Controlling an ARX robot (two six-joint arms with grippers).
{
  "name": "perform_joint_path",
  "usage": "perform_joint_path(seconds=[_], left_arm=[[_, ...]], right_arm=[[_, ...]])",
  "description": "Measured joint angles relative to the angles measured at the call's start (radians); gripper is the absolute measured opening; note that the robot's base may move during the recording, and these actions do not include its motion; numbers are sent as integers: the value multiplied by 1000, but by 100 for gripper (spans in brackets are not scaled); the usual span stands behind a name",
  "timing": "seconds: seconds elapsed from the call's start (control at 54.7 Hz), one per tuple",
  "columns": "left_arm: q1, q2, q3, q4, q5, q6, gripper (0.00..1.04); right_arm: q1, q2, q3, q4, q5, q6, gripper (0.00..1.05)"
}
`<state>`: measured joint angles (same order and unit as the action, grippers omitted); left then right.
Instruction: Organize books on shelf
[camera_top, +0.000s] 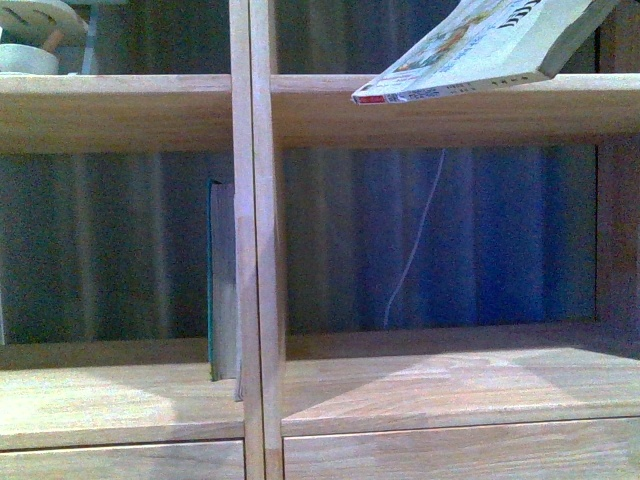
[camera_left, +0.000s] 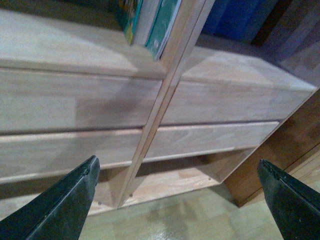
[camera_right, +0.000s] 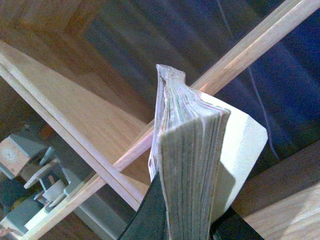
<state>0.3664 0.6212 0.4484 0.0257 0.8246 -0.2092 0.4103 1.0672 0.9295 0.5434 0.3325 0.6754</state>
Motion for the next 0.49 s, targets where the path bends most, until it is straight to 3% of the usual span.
perform_joint_path(seconds=[0.183,0.493], left_arm=[[-78,164,173,109,-2,-183,97],[-291,334,311,261,-18,-519,97]], right_arm=[[42,17,22,7,0,0,7],[211,45,86,47,13,-34,7]])
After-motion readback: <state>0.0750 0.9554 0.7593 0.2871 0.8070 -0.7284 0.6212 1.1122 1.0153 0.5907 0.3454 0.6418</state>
